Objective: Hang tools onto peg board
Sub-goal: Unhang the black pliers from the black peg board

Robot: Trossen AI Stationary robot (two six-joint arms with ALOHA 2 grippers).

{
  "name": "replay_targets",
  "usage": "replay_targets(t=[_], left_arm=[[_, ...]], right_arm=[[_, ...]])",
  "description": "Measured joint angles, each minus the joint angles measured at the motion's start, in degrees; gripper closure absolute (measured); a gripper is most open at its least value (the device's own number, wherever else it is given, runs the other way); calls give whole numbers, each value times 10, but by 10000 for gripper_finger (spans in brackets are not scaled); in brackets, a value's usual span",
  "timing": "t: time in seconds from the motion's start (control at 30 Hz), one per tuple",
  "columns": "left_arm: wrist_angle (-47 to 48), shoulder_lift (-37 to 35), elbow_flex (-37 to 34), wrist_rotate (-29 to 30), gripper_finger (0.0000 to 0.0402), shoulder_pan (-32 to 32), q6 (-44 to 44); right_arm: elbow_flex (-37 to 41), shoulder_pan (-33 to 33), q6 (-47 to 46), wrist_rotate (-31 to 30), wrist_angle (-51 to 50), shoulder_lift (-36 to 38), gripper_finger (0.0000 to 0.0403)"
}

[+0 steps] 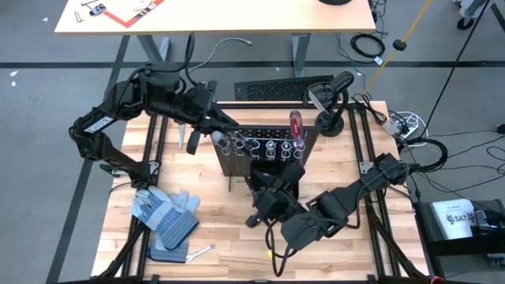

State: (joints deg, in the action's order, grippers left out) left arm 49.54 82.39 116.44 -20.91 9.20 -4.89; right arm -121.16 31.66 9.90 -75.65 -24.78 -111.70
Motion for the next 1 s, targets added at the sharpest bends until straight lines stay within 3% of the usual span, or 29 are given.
replay_targets(t=[0.23,0.43,0.63,0.8,1.0], left_arm=[[0,0,0,2,362,0,-4],[0,0,0,2,362,0,-4],[-1,0,0,2,362,0,-4],[0,0,0,2,362,0,-4],[2,0,0,1,362,0,-4]], right_arm=[[0,0,-59,65,-45,0,286],[0,-2,-56,63,-47,0,286],[0,-30,109,-52,27,-1,286],[0,-63,222,-48,106,5,286],[0,-86,238,-22,111,7,286]])
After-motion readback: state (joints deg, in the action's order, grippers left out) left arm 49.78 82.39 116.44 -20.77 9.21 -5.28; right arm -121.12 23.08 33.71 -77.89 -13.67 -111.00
